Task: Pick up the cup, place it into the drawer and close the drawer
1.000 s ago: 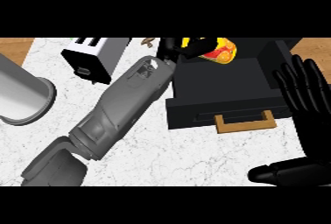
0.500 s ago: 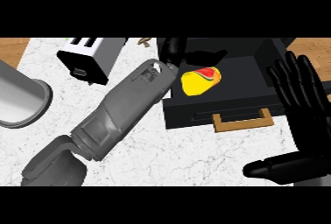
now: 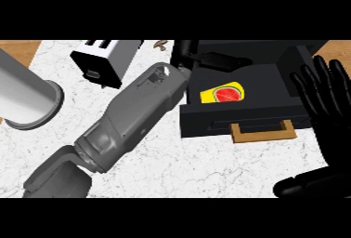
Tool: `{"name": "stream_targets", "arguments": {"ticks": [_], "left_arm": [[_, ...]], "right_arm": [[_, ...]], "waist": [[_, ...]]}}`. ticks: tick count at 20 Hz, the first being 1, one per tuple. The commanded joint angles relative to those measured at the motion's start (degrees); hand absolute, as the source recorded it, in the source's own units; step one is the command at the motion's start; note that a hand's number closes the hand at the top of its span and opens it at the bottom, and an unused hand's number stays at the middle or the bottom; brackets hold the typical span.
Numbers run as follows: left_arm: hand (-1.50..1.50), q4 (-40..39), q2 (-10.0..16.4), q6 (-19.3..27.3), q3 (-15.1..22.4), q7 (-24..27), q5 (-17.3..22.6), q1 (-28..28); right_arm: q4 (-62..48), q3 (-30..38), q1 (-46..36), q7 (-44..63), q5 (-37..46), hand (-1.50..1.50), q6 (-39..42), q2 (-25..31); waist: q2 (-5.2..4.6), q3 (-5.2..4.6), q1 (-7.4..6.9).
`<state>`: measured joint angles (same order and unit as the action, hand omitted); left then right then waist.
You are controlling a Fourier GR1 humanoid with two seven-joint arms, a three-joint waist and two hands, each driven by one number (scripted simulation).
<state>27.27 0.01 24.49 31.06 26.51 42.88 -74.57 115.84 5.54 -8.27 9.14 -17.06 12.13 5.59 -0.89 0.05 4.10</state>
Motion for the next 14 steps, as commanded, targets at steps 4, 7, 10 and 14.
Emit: {"name": "stream_targets", "arguments": {"ticks": [4, 7, 10, 14], "left_arm": [[-1.50, 5.95, 0.72, -2.53, -4.34, -1.67, 2.05, 3.09], [-1.50, 9.00, 5.01, -4.36, -5.94, -1.12, 2.44, 5.80], [-1.50, 12.95, 4.64, -1.57, -6.78, 1.04, 2.39, 10.18], [-1.50, 24.35, 12.81, -1.53, -7.46, -6.66, 3.76, 16.00]], "right_arm": [[4.48, 1.85, 2.55, 3.15, -3.23, 1.50, 2.09, 3.11], [1.59, 0.58, 3.13, -0.50, 0.30, 1.50, 6.13, 4.88], [6.85, -1.19, 6.38, 0.91, 3.76, 1.50, 8.40, 7.48], [6.86, 0.89, 6.44, 1.67, 4.94, 1.50, 9.08, 9.87]], "waist": [[1.10, -0.07, -3.79], [1.12, -0.07, -4.80], [1.35, -0.09, -4.83], [1.72, -0.09, -6.03]]}}
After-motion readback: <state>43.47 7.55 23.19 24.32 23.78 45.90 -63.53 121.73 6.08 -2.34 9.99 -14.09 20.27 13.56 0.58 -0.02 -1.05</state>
